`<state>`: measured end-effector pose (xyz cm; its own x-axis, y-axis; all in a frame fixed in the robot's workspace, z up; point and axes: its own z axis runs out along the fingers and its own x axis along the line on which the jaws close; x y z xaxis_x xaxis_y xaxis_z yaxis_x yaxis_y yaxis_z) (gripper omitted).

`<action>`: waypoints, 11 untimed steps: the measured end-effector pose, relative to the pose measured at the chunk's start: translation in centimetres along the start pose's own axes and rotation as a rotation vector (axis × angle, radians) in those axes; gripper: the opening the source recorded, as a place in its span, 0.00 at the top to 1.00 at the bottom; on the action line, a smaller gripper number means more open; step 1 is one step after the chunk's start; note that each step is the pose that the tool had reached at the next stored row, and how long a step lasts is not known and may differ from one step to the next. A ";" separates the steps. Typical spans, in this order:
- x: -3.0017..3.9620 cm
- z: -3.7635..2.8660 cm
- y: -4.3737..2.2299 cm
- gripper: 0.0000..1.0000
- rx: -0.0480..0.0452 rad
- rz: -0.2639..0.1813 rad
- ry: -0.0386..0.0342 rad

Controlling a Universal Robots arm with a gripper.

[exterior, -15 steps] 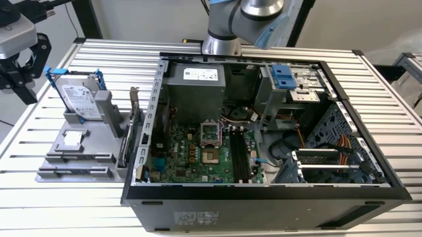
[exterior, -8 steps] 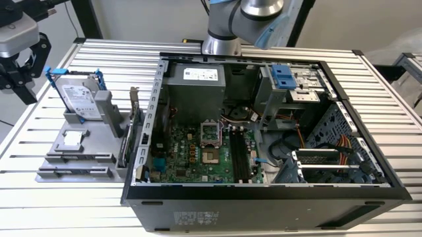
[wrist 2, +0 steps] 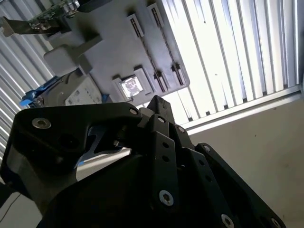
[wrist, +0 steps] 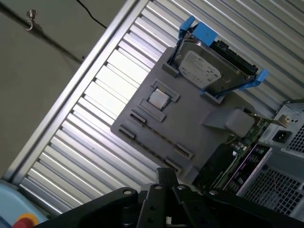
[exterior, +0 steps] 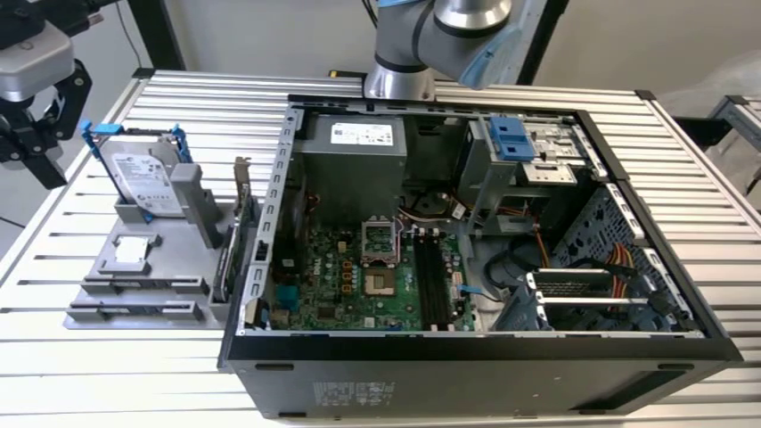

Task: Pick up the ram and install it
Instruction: 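Pick up the ram and move it above insertion slot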

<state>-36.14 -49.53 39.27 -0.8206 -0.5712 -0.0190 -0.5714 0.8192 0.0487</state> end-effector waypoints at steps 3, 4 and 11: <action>0.00 0.00 0.00 1.00 -0.0003 -0.013 0.0006; 0.00 0.00 0.00 1.00 -0.0003 -0.017 0.0008; 0.01 0.00 0.01 1.00 -0.0010 -0.050 0.0024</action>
<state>-36.15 -49.53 39.27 -0.7910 -0.6115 -0.0191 -0.6116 0.7896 0.0487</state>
